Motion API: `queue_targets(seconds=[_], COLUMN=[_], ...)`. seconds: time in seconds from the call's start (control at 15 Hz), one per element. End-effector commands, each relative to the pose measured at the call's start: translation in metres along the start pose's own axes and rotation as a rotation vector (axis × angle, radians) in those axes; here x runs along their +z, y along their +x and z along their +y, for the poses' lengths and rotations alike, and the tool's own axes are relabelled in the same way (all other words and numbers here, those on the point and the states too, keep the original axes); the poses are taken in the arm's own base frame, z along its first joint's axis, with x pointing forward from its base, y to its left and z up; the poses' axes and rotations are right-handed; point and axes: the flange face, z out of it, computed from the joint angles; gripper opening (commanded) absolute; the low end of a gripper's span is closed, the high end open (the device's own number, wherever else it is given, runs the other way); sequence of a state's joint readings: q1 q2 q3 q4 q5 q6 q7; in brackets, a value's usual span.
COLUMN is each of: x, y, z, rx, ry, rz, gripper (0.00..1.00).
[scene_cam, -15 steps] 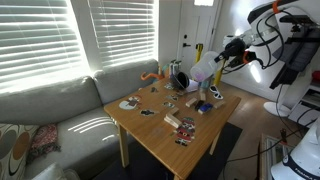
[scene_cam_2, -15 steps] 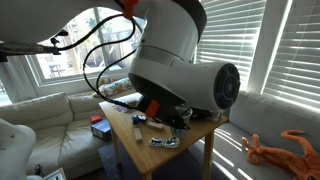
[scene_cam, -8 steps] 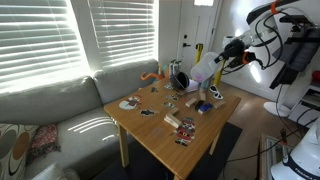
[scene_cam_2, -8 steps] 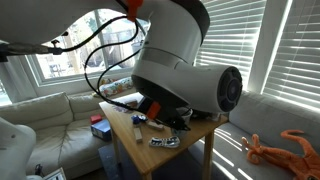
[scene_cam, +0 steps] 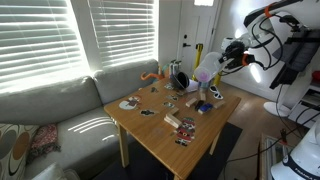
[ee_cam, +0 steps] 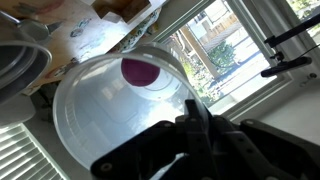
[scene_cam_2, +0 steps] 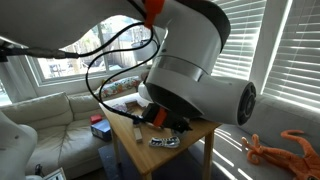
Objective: Pour the contents in the container into the silver pot
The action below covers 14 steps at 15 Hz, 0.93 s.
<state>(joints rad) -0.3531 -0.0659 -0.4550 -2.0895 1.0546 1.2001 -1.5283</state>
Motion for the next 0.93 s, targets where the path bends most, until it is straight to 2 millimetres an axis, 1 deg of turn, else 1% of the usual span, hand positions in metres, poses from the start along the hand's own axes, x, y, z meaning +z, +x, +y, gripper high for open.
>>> queue_targets(seconds=[0.0,0.47,0.87], x=[-0.012,-0.020,-0.016], y=[0.006,0.004,0.003], z=[0.007,0.026,0.048], rx=[-0.045,-0.064,-0.069], ry=[0.046,0.111,0.158], rz=[0.019,0.080,0.129], gripper=[0.01,0.01,0.01])
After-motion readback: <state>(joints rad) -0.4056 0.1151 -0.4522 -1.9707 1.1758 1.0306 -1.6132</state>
